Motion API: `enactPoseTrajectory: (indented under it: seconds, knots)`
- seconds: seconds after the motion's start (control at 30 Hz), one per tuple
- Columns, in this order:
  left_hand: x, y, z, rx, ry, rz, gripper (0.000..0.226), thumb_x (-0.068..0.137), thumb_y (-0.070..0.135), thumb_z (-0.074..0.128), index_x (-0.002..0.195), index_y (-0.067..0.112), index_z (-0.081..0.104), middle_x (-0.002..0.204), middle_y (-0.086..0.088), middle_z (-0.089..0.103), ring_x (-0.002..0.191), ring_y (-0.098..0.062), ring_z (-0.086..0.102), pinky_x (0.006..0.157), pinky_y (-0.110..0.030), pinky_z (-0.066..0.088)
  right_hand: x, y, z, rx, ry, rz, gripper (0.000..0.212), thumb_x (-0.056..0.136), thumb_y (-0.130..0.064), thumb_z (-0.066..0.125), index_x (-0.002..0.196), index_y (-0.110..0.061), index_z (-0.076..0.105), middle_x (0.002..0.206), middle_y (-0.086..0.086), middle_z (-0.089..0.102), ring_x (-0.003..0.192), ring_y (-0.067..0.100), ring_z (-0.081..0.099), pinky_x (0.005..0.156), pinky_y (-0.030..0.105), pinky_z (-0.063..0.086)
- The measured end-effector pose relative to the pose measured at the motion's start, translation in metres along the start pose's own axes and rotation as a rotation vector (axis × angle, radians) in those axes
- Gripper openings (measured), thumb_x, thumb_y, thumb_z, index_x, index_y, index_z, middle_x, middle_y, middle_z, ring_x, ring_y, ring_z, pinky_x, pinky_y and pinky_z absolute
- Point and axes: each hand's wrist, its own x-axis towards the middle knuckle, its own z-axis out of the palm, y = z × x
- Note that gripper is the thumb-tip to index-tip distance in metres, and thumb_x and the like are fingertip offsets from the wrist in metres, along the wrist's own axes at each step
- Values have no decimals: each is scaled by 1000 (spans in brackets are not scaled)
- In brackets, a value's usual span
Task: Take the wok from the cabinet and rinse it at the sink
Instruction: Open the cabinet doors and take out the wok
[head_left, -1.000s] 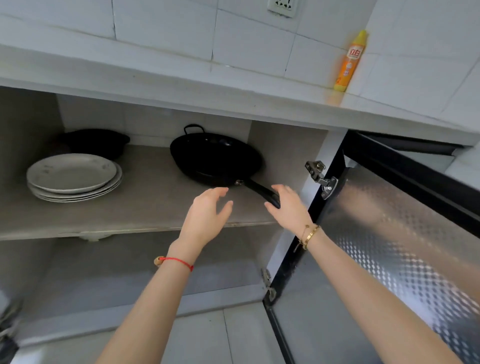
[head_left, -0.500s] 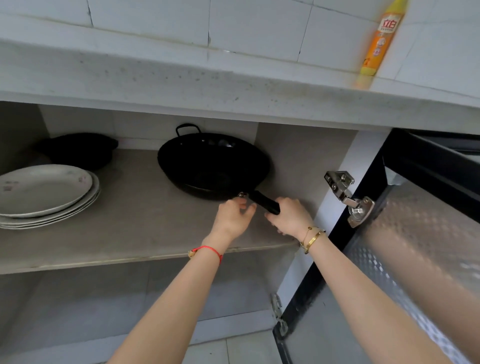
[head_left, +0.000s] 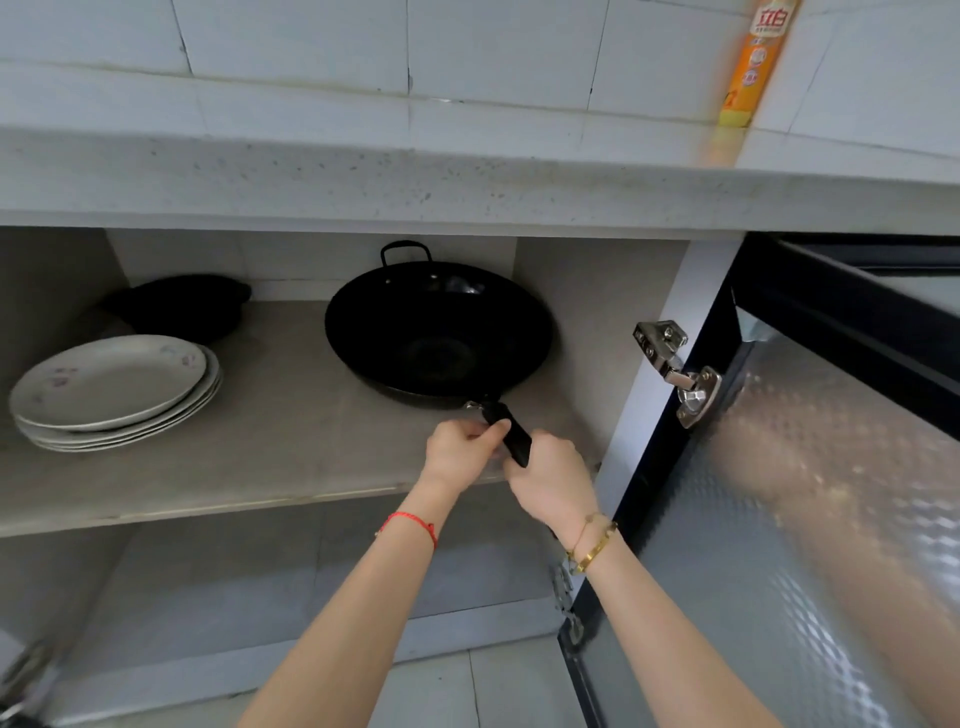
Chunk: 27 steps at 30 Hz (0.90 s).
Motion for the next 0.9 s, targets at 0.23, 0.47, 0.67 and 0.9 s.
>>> enactPoseTrajectory:
  seconds: [0.23, 0.47, 0.67, 0.9]
  knots:
    - [-71, -24, -3, -236, 11, -73, 19, 89, 31, 69, 88, 13, 75, 84, -6, 76, 86, -17, 72, 83, -28, 58, -69, -2, 6, 92, -27, 3, 21, 91, -28, 58, 92, -7, 56, 83, 9, 65, 68, 26, 64, 49, 26, 40]
    - [-122, -42, -18, -352, -18, -124, 27, 90, 24, 69, 96, -1, 74, 97, -20, 73, 84, -20, 67, 83, -37, 58, -123, -14, 15, 355, -187, 65, 14, 91, -22, 58, 88, -9, 58, 62, 3, 60, 43, 14, 58, 42, 27, 48]
    - [-141, -54, -28, -396, -19, -122, 24, 89, 24, 69, 96, 1, 74, 91, -17, 75, 85, -27, 67, 83, -38, 53, -144, -24, 18, 850, -430, 259, 14, 87, -5, 62, 91, 8, 63, 51, 3, 53, 38, 17, 50, 38, 24, 44]
    - [-134, -52, -44, -532, -51, -185, 15, 88, 10, 67, 99, 2, 74, 100, -16, 73, 86, -23, 66, 77, -30, 51, -147, -42, 38, 855, -326, 315, 11, 81, 3, 52, 73, -4, 50, 46, 4, 50, 32, 19, 46, 35, 23, 39]
